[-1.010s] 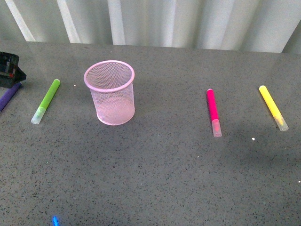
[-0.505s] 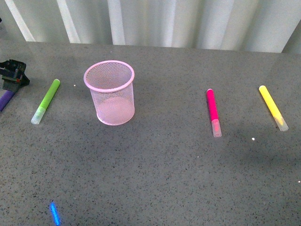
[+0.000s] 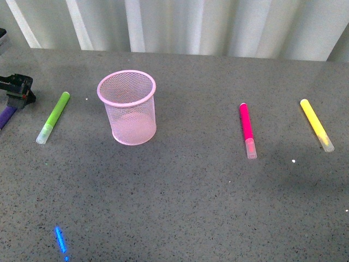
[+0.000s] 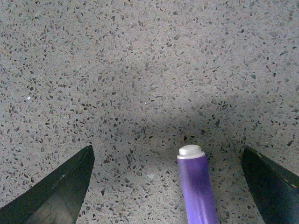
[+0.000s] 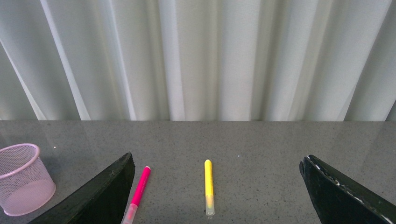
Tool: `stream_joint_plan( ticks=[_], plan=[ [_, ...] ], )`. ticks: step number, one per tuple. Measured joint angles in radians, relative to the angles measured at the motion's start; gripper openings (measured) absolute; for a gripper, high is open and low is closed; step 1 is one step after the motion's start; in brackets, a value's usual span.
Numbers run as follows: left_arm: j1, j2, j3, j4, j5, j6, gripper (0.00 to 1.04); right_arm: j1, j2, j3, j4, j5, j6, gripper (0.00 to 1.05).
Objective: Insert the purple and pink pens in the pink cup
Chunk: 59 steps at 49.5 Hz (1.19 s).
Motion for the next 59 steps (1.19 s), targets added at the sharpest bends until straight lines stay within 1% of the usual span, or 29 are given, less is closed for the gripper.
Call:
stream_joint_plan(
  ticks=[4,7,9,11,12,18,22,23,25,31,33,37,42,45,46,49,52,55,59],
  plan=[
    [0.003,0.006,0.012,-0.014,0.000,-0.009,0.98,0.000,0.000,0.000,0.000,0.000,0.000,0.98],
    [0.005,0.008,0.015,-0.019,0.003,-0.019,0.91,0.000,0.000,0.000,0.000,0.000,0.000,0.98],
    [0.006,0.011,0.018,-0.024,0.012,-0.029,0.84,0.000,0.000,0.000,0.000,0.000,0.000,0.98],
    [0.006,0.012,0.018,-0.028,0.019,-0.041,0.74,0.000,0.000,0.000,0.000,0.000,0.000,0.98],
    [0.006,0.012,0.018,-0.029,0.020,-0.042,0.74,0.000,0.000,0.000,0.000,0.000,0.000,0.98],
    [0.006,0.012,0.018,-0.036,0.029,-0.052,0.58,0.000,0.000,0.000,0.000,0.000,0.000,0.98],
    [0.006,0.012,0.018,-0.040,0.029,-0.062,0.45,0.000,0.000,0.000,0.000,0.000,0.000,0.98],
    [0.006,0.012,0.018,-0.040,0.029,-0.063,0.44,0.000,0.000,0.000,0.000,0.000,0.000,0.98],
    [0.006,0.012,0.018,-0.041,0.031,-0.069,0.38,0.000,0.000,0.000,0.000,0.000,0.000,0.98],
    [0.007,0.011,0.018,-0.044,0.046,-0.090,0.15,0.000,0.000,0.000,0.000,0.000,0.000,0.98],
    [0.008,0.008,0.013,-0.035,0.035,-0.095,0.13,0.000,0.000,0.000,0.000,0.000,0.000,0.98],
    [0.011,-0.002,-0.001,-0.019,0.046,-0.108,0.13,0.000,0.000,0.000,0.000,0.000,0.000,0.98],
    [0.010,-0.031,-0.035,0.031,0.097,-0.156,0.13,0.000,0.000,0.000,0.000,0.000,0.000,0.98],
    [0.002,-0.083,-0.076,0.096,0.136,-0.215,0.13,0.000,0.000,0.000,0.000,0.000,0.000,0.98],
    [-0.005,-0.116,-0.099,0.138,0.161,-0.246,0.13,0.000,0.000,0.000,0.000,0.000,0.000,0.98],
    [-0.037,-0.213,-0.163,0.260,0.195,-0.325,0.13,0.000,0.000,0.000,0.000,0.000,0.000,0.98],
    [-0.074,-0.293,-0.220,0.365,0.213,-0.389,0.13,0.000,0.000,0.000,0.000,0.000,0.000,0.98],
    [-0.132,-0.387,-0.291,0.491,0.209,-0.475,0.13,0.000,0.000,0.000,0.000,0.000,0.000,0.98],
    [-0.198,-0.466,-0.364,0.611,0.183,-0.566,0.13,0.000,0.000,0.000,0.000,0.000,0.000,0.98]
  ],
)
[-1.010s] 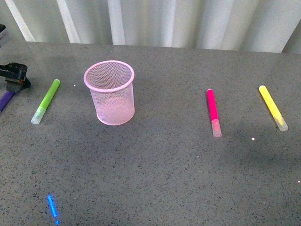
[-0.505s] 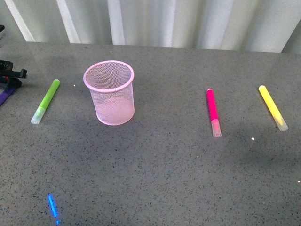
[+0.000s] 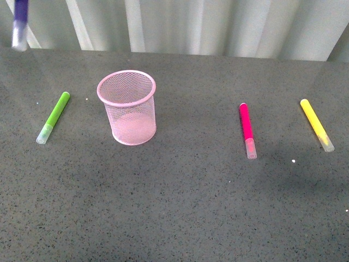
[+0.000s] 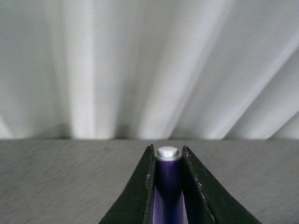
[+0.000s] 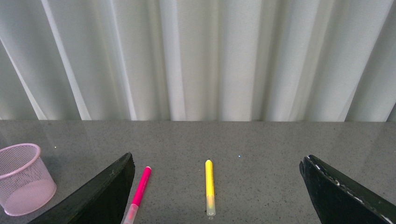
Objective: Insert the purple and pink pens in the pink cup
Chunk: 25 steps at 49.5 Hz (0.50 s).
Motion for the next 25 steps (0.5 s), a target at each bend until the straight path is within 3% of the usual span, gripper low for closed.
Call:
stream_joint_plan(
  ticks=[7,16,25],
  plan=[
    [-0.151,-0.075,-0.128,0.206,-0.093,-0.170,0.13,0.000,0.000,0.000,0.000,0.000,0.000,0.98],
    [-0.374,-0.014,-0.203,0.425,-0.308,-0.261,0.13,0.000,0.000,0.000,0.000,0.000,0.000,0.98],
    [-0.426,0.087,-0.190,0.502,-0.368,-0.254,0.13,0.000,0.000,0.000,0.000,0.000,0.000,0.98]
  ],
)
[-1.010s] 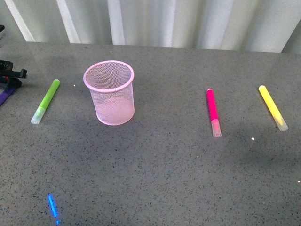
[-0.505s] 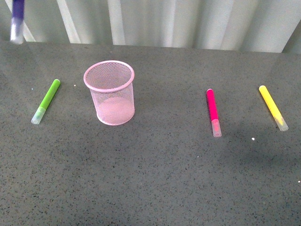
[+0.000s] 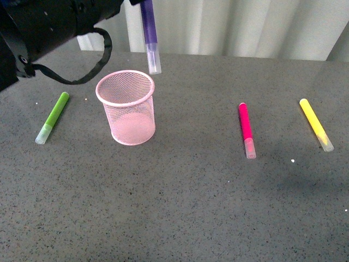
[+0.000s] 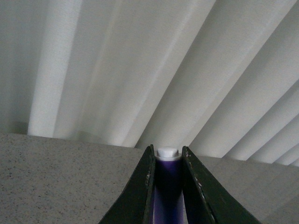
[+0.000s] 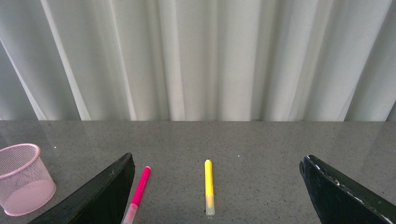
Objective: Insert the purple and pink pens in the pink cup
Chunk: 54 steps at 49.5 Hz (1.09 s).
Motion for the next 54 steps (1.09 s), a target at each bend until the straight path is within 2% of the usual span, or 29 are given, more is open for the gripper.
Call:
stream_joint_plan(
  ticks=[21,48,50,54],
  plan=[
    [0.069,0.142,0.050,0.104,0.020,0.074,0.13,0.000,0.000,0.000,0.000,0.000,0.000,0.98],
    [0.073,0.213,0.042,0.117,0.023,0.097,0.13,0.000,0.000,0.000,0.000,0.000,0.000,0.98],
    [0.073,0.213,0.041,0.106,0.029,0.090,0.17,0.000,0.000,0.000,0.000,0.000,0.000,0.98],
    [0.073,0.211,0.035,0.074,0.040,0.074,0.31,0.000,0.000,0.000,0.000,0.000,0.000,0.98]
  ],
)
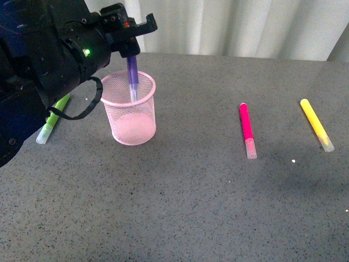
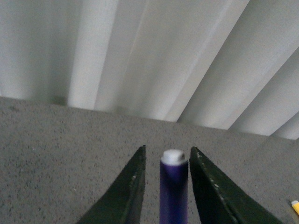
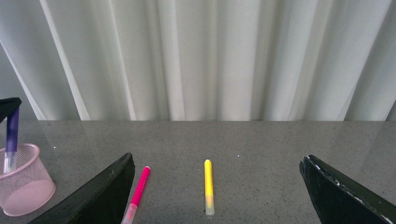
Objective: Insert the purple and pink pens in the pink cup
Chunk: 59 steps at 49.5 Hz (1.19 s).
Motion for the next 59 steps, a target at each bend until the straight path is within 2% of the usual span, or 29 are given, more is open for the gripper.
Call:
stream_joint_plan(
  ticks=[2,9,13,18,20,23,29,31,34,40,41,43,46,49,59],
  plan=[
    [0.002,-0.008,-0.010,-0.023,0.013,-0.009,0.40,0.000,0.000,0.000,0.000,0.000,0.000,0.98],
    [0.018,-0.072,-0.042,-0.085,0.029,-0.027,0.62,0.000,0.000,0.000,0.000,0.000,0.000,0.98],
    [0.048,-0.186,-0.074,-0.174,0.052,-0.023,0.80,0.000,0.000,0.000,0.000,0.000,0.000,0.98],
    [0.072,-0.298,-0.100,-0.280,0.071,0.005,0.93,0.000,0.000,0.000,0.000,0.000,0.000,0.98],
    [0.087,-0.378,-0.116,-0.375,0.090,0.032,1.00,0.000,0.000,0.000,0.000,0.000,0.000,0.98],
    [0.101,-0.468,-0.132,-0.497,0.104,0.053,0.98,0.000,0.000,0.000,0.000,0.000,0.000,0.98],
    [0.125,-0.730,-0.178,-0.874,0.111,0.089,0.98,0.000,0.000,0.000,0.000,0.000,0.000,0.98],
    [0.127,-0.796,-0.190,-0.957,0.111,0.095,0.98,0.000,0.000,0.000,0.000,0.000,0.000,0.98],
    [0.128,-0.852,-0.195,-1.014,0.112,0.102,0.98,0.000,0.000,0.000,0.000,0.000,0.000,0.98],
    [0.128,-0.867,-0.196,-1.019,0.107,0.112,0.98,0.000,0.000,0.000,0.000,0.000,0.000,0.98],
    [0.124,-0.858,-0.204,-0.994,0.084,0.129,0.96,0.000,0.000,0.000,0.000,0.000,0.000,0.98],
    [0.119,-0.842,-0.291,-0.762,-0.061,0.189,0.86,0.000,0.000,0.000,0.000,0.000,0.000,0.98],
    [0.127,-0.854,-0.393,-0.558,-0.119,0.243,0.74,0.000,0.000,0.000,0.000,0.000,0.000,0.98],
    [0.143,-0.893,-0.454,-0.456,-0.118,0.269,0.64,0.000,0.000,0.000,0.000,0.000,0.000,0.98],
    [0.200,-1.053,-0.619,-0.429,-0.069,0.299,0.18,0.000,0.000,0.000,0.000,0.000,0.000,0.98]
  ],
)
